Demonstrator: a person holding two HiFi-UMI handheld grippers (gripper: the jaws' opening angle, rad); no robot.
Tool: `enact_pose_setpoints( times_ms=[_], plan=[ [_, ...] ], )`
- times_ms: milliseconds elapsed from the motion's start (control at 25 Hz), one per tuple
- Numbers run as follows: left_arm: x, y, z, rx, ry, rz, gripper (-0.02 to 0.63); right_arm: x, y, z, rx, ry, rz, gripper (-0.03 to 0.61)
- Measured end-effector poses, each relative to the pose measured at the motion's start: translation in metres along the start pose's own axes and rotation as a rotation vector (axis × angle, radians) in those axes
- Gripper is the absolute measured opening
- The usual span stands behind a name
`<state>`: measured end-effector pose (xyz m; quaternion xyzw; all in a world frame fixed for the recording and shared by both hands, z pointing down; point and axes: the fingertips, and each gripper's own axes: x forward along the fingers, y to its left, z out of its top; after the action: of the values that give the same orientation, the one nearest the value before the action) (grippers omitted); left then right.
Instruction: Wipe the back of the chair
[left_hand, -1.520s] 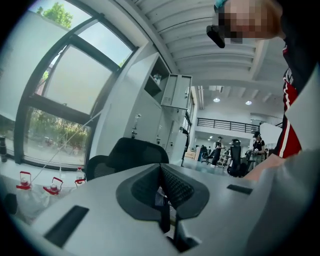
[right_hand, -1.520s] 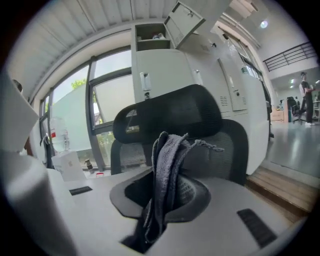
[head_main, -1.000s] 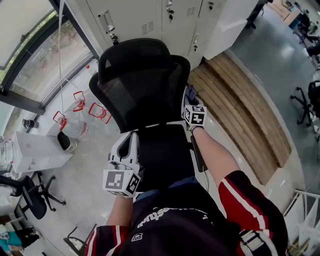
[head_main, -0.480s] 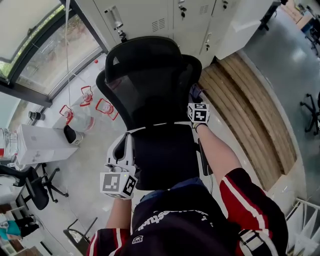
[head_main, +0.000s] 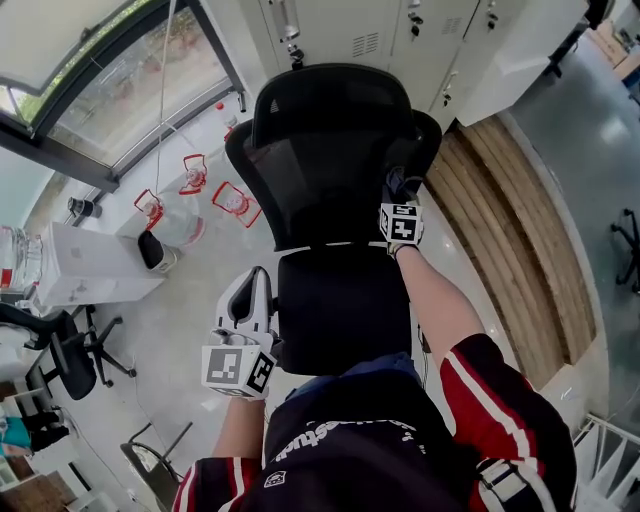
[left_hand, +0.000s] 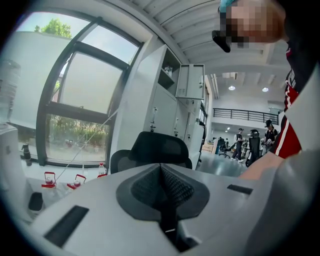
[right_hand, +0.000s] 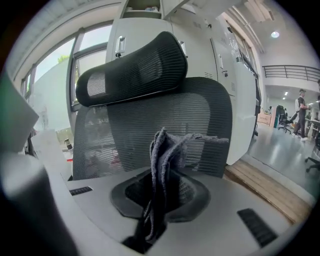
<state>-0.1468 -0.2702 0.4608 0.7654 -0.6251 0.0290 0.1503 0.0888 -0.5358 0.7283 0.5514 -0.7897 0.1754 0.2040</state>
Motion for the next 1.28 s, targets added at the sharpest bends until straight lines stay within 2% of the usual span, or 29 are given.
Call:
enact_pose_setpoints(
  times_ms=[480,800,1280],
  plan=[
    [-0.039,0.069,0.004,-0.004,-0.012,0.028,0.025,0.024,0.126,0.011,-0.032,-0.013,0.1,0.067],
    [-0.063,0.117,-0.005,-0.022,-0.006,0.079,0.025,0.043,0.214,0.015,-0.047,-0.031,0.172,0.067],
    [-0.096,0.168,-0.014,-0.054,-0.009,0.172,0.025,0.066,0.346,0.019,-0.092,-0.027,0.347,0.069]
  ],
)
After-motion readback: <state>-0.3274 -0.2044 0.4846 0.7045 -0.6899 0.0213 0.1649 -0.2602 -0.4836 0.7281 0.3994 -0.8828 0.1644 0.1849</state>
